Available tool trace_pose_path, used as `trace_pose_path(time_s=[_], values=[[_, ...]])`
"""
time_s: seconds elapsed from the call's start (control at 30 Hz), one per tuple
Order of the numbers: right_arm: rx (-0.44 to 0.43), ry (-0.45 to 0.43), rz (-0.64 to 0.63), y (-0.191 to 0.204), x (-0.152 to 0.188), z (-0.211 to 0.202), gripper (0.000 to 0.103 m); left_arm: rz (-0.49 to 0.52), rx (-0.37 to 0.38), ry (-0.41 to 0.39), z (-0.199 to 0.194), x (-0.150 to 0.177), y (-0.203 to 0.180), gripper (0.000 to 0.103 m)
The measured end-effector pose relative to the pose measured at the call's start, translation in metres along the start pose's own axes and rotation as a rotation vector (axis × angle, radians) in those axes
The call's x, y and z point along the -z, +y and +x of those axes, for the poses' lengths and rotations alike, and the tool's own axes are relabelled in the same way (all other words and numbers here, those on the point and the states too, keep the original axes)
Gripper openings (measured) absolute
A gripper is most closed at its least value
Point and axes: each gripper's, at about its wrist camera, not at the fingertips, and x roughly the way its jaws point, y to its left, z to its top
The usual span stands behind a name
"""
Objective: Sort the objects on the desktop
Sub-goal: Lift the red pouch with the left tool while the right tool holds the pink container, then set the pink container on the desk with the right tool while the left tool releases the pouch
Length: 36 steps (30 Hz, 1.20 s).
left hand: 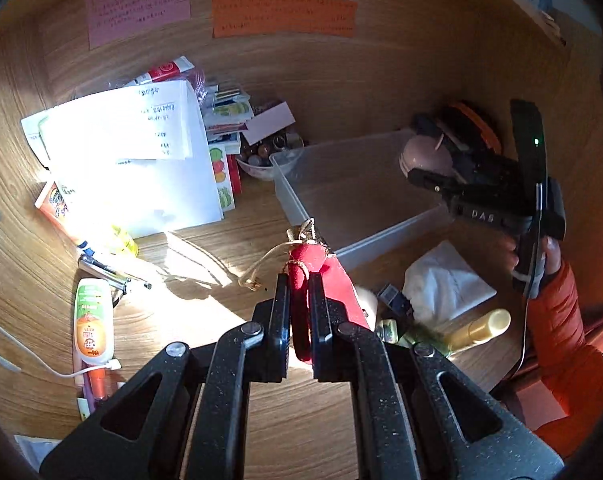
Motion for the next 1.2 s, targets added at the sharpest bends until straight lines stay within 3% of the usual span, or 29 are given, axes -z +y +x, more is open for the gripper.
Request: trace_pose_path(time_s=[0.2,0.33,0.53,0.73,0.97,1.03,1.2], values=[[-0.021,-0.015,-0.007,-0.002,0.007,-0.012,0.061,-0.040,0.097,-0.004,0.016,-0.007,-0.008,0.007],[-0.001,-0.018,0.000,-0.015,0.024,-0.032,0.061,-0.034,0.172,0.008,0.027,-0.008,-0.025,0.007],[0.075,0.023,0.015,-0.035,0.065,-0.059,0.061,0.002,0.212,0.015,0.038,-0.008,-0.051,0.007],[0.087,0.086,0.058,-0.044,0.098,-0.061,0.061,0.016,0.154,0.025,0.040,-0.002,-0.051,0.007],[0.080,0.156,0.057,-0.038,0.120,-0.046,0.061,-0.018,0.088,0.046,0.038,0.018,-0.028,0.019],[0.077,0.160,0.055,-0.034,0.122,-0.044,0.061,-0.032,0.079,0.054,0.040,0.024,-0.022,0.027],[0.089,0.187,0.038,-0.025,0.128,-0.038,0.061,-0.033,0.070,0.067,0.042,0.037,-0.018,0.029]])
